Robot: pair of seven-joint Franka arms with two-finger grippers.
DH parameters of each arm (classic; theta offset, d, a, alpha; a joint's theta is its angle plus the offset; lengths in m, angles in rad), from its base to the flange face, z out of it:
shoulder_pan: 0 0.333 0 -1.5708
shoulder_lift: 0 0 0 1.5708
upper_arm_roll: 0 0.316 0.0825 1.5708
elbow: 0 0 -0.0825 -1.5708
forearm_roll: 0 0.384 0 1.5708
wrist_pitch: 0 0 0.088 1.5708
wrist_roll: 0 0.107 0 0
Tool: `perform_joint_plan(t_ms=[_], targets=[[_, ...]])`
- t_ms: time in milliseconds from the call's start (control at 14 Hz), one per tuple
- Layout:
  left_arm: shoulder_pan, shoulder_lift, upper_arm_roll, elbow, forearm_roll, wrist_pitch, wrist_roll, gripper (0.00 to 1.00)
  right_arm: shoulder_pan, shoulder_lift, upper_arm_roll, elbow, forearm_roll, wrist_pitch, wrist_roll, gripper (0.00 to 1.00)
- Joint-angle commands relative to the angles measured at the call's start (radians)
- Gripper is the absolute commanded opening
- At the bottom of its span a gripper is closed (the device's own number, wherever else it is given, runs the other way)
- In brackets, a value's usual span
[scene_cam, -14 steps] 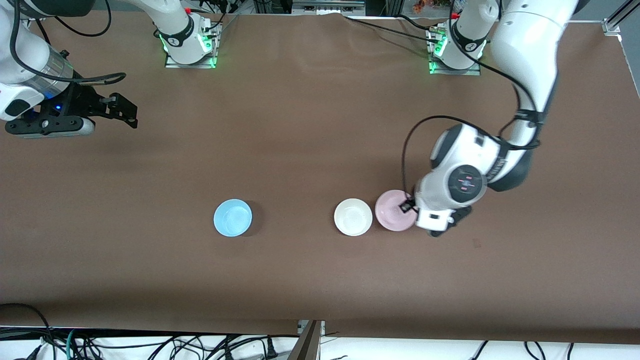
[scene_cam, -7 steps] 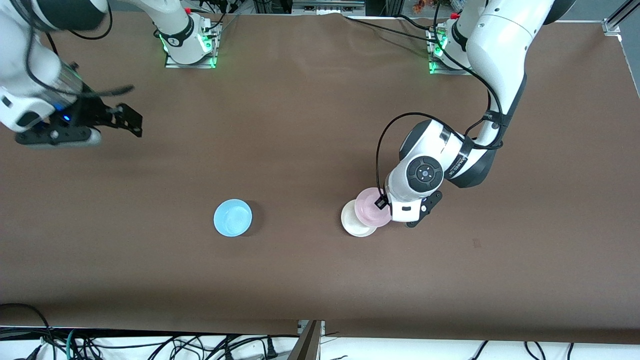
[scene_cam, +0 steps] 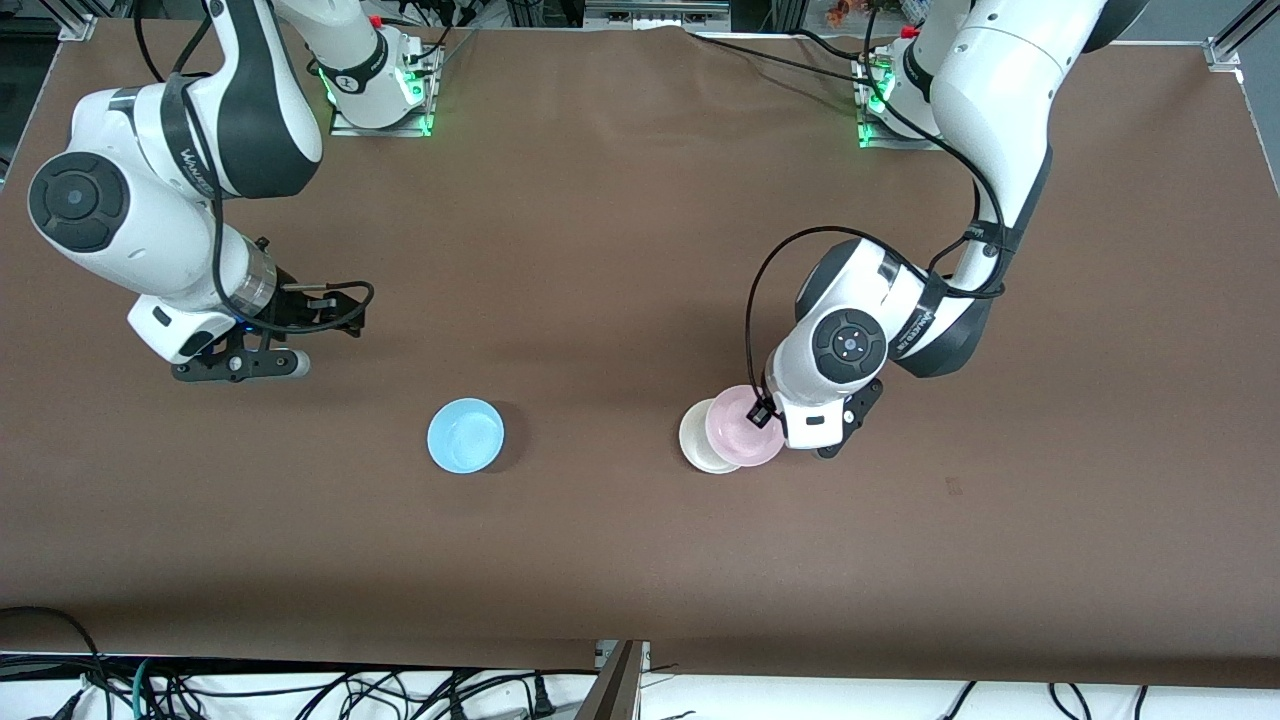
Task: Stack pink and blue bowls on white bowl
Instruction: 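Release the pink bowl while the right gripper reaches the blue bowl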
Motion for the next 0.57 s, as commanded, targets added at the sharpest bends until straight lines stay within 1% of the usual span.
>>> perform_joint_plan(t_ms=[0, 214, 286, 429, 500], targets=[[-0.034, 0.043, 0.011, 0.071, -0.016, -0.008, -0.051, 0.00, -0.001, 0.110, -0.002, 0.097, 0.113, 0.011, 0.014, 1.00], [-0.038, 0.057, 0.011, 0.076, -0.015, 0.015, -0.062, 0.00, 0.001, 0.258, 0.000, 0.220, 0.130, 0.059, 0.017, 1.00], [-0.046, 0.060, 0.011, 0.074, -0.015, 0.021, -0.068, 0.00, 0.001, 0.298, 0.000, 0.243, 0.161, 0.076, 0.017, 1.00], [-0.049, 0.071, 0.012, 0.074, -0.015, 0.040, -0.068, 0.00, -0.005, 0.362, -0.002, 0.257, 0.218, 0.163, -0.003, 1.00], [-0.049, 0.080, 0.012, 0.076, -0.015, 0.044, -0.069, 0.00, -0.002, 0.388, 0.000, 0.257, 0.218, 0.207, -0.008, 1.00]])
